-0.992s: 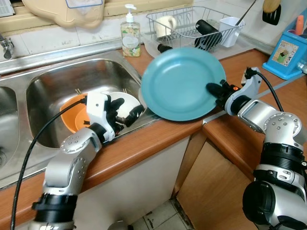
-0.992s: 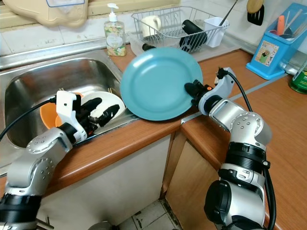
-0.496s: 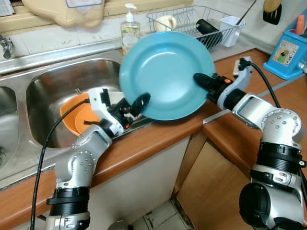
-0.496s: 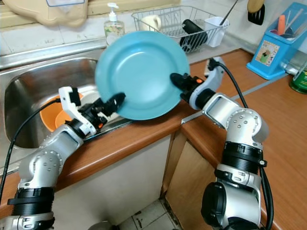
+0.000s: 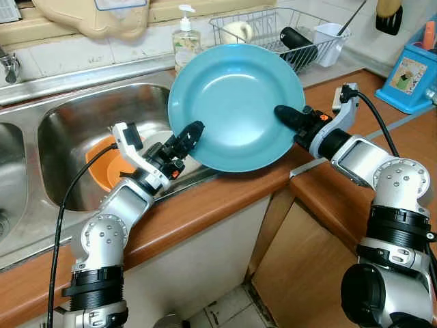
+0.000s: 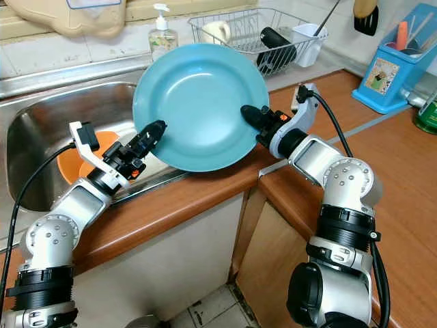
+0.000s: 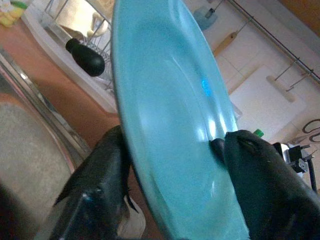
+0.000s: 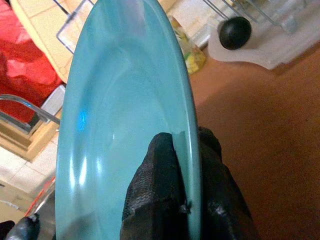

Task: Kitchen organization

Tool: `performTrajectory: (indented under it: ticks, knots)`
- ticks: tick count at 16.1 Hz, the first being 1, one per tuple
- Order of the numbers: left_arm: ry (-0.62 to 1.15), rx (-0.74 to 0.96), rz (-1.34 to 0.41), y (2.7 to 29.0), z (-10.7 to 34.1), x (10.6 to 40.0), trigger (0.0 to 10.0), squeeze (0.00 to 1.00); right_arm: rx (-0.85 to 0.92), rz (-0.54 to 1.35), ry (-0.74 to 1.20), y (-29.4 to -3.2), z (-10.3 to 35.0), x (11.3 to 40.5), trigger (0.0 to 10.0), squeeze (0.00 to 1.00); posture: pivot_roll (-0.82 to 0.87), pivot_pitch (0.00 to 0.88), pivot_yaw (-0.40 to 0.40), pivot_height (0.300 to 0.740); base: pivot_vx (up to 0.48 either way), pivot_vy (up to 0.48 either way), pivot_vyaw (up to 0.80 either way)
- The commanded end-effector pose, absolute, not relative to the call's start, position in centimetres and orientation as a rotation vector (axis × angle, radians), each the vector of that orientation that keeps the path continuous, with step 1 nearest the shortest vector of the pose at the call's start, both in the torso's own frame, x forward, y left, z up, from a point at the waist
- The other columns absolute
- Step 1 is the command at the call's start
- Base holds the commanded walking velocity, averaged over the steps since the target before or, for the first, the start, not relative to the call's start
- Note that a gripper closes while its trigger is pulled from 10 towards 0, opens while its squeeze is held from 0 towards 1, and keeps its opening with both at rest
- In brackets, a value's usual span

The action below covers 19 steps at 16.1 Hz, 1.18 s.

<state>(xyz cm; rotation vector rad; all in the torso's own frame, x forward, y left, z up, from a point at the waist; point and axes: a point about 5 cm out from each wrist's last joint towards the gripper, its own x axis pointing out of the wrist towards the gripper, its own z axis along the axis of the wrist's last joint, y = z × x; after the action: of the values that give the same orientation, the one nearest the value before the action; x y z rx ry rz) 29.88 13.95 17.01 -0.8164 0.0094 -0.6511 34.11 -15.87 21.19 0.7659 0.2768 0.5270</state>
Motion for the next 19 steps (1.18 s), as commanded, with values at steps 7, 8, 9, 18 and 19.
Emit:
performTrajectory:
  ticks: [7, 8, 9, 18, 19]
  knots:
    - [-0.012, -0.816, -0.645, 13.9, 17.9, 30.3, 0.0, 0.0, 0.768, 0.587, 0.266, -14.6, 21.7, 33.6, 0.0, 0.0, -0.01, 0.0, 0.032, 0.74, 0.0, 0.0, 0.0]
    - [-0.012, -0.814, -0.641, 13.9, 17.9, 30.3, 0.0, 0.0, 0.767, 0.588, 0.266, -14.5, 21.7, 33.5, 0.0, 0.0, -0.01, 0.0, 0.034, 0.74, 0.0, 0.0, 0.0]
    - [-0.011, -0.814, -0.638, 13.9, 17.9, 30.3, 0.0, 0.0, 0.764, 0.589, 0.267, -14.5, 21.7, 33.5, 0.0, 0.0, -0.01, 0.0, 0.035, 0.74, 0.0, 0.0, 0.0]
    - [-0.022, -0.83, -0.535, 15.1, 17.8, 31.1, 0.0, 0.0, 0.709, 0.579, 0.265, -14.2, 21.2, 33.3, 10.0, 1.0, -0.02, 0.0, 0.041, 0.74, 0.0, 0.0, 0.0]
    - [-0.039, -0.843, -0.525, 15.5, 18.0, 31.1, 0.0, 0.0, 0.707, 0.58, 0.262, -14.1, 21.2, 33.3, 10.0, 1.0, -0.02, 0.0, 0.043, 0.74, 0.0, 0.0, 0.0]
